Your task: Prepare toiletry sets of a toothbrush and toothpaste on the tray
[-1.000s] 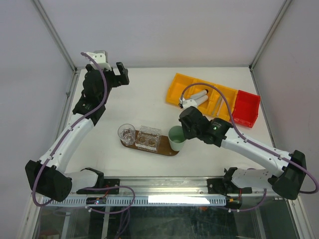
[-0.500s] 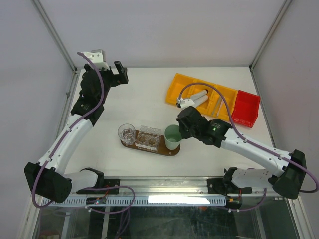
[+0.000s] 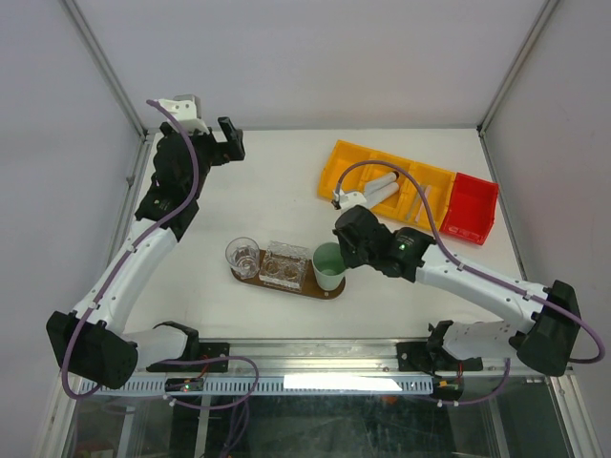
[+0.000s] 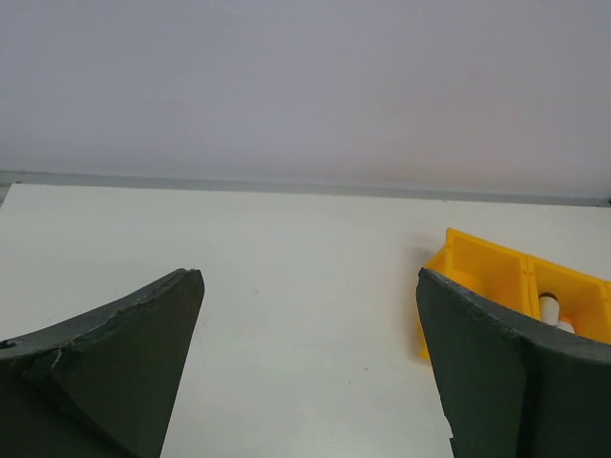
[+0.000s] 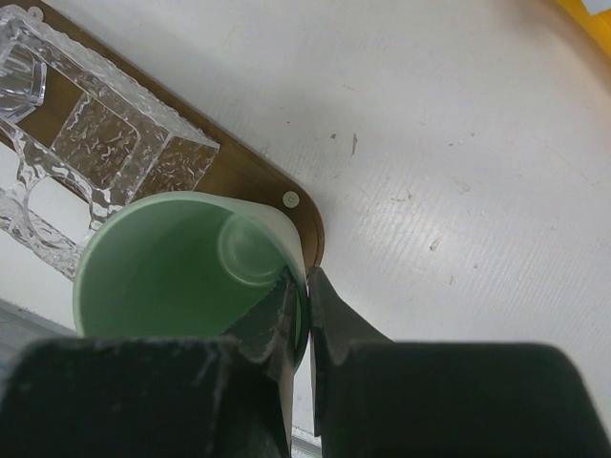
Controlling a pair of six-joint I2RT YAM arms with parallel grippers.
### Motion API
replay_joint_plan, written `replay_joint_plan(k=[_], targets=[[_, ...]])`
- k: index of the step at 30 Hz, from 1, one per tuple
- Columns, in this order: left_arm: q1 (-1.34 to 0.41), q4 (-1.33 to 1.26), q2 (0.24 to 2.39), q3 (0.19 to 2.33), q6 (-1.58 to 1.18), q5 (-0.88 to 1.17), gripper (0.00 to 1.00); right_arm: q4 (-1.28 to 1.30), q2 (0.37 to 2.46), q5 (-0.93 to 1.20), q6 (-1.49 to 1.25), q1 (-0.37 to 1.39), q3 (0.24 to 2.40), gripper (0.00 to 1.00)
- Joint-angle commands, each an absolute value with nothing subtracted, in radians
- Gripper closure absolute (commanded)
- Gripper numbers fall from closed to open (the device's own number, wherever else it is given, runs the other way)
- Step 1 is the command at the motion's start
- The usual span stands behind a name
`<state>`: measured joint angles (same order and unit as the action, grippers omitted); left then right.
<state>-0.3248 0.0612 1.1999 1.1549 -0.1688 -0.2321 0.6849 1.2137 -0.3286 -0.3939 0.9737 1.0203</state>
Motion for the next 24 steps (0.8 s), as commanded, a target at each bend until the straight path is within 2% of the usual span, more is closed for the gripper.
replay_joint_plan(k=[1,24], targets=[[-0.310,0.031,1.160,1.195,-0.180,-0.219,0.01,0.644,1.210,-0.355,-0.406,0.985,1.023,1.00],[-0.305,0.032,1.159,1.194,-0.187,-0.213,0.01,0.654,1.217,-0.406,-0.422,1.014,1.020,1.00]])
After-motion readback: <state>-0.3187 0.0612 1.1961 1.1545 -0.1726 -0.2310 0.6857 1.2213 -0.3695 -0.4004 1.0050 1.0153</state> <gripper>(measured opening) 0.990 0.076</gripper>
